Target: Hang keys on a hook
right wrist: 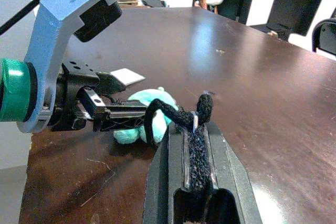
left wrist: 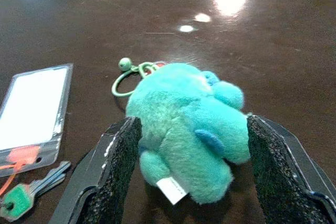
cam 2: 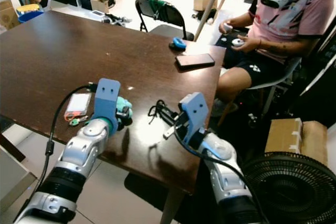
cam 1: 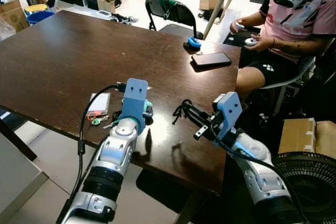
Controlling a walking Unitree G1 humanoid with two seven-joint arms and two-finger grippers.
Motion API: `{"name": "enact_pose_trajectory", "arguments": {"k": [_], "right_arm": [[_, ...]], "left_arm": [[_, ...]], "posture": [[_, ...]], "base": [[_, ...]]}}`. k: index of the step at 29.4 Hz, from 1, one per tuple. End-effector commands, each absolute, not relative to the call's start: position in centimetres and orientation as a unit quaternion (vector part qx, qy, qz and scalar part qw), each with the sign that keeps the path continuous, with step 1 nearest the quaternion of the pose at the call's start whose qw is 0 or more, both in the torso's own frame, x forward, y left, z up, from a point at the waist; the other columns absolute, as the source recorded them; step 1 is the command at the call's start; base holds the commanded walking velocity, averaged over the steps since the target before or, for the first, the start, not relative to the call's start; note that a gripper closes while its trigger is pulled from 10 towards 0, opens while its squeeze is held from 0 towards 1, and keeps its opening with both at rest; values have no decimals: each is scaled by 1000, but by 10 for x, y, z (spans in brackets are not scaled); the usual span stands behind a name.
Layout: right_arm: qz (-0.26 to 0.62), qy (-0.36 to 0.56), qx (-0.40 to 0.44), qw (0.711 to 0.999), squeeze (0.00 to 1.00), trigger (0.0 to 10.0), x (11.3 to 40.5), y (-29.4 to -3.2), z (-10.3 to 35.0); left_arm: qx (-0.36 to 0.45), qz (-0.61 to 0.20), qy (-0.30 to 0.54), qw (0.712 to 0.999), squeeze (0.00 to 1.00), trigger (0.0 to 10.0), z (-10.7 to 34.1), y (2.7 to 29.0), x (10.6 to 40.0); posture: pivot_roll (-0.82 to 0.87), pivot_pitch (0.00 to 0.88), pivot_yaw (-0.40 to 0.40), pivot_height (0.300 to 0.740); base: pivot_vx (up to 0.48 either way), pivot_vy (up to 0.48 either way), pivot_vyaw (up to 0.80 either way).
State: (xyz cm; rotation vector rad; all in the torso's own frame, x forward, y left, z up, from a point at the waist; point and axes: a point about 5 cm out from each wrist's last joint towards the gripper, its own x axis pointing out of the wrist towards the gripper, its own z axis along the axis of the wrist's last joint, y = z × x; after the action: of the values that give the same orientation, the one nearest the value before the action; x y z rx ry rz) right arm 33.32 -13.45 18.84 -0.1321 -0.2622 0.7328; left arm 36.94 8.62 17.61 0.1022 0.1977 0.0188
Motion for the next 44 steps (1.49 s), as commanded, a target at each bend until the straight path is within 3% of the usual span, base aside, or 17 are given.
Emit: {"name": "enact_pose_trajectory", "arguments": {"k": [1, 13, 14, 26, 31, 36, 40, 41, 44], "right_arm": [[353, -125, -64, 925, 0, 10000, 333, -136, 185], [349, -126, -64, 927, 0, 10000, 334, -137, 185], [348, -126, -65, 927, 0, 10000, 335, -137, 185], [341, -128, -70, 929, 0, 10000, 337, -142, 188], [339, -128, -72, 929, 0, 10000, 336, -143, 188], [340, -126, -73, 929, 0, 10000, 335, -144, 186], [341, -125, -72, 929, 0, 10000, 335, -143, 185], [342, -125, -71, 928, 0, 10000, 335, -141, 185], [344, -126, -71, 928, 0, 10000, 336, -140, 186]], "left_arm": [[60, 14, 116, 991, 1000, 10000, 171, 85, 368], [56, -34, 153, 986, 969, 10000, 162, 58, 367], [55, -39, 159, 985, 0, 10000, 160, 54, 367], [67, -24, 148, 987, 0, 10000, 153, 46, 379], [72, 6, 135, 988, 0, 10000, 160, 55, 387], [67, 73, 137, 986, 0, 10000, 161, 91, 394], [71, 88, 145, 983, 0, 10000, 153, 98, 392], [75, 93, 149, 982, 0, 5059, 148, 100, 391], [82, 96, 156, 980, 0, 4902, 141, 100, 388]], "posture": [[71, 117, 101, 740], [62, 110, 105, 740], [60, 108, 105, 740], [15, 103, 101, 740], [10, 106, 99, 740], [25, 117, 97, 740], [30, 120, 95, 740], [28, 123, 93, 740], [27, 125, 92, 740]], "base": [[0, 0, 0], [0, 0, 0], [0, 0, 0], [0, 0, 0], [0, 0, 0], [0, 0, 0], [0, 0, 0], [0, 0, 0], [0, 0, 0]]}}
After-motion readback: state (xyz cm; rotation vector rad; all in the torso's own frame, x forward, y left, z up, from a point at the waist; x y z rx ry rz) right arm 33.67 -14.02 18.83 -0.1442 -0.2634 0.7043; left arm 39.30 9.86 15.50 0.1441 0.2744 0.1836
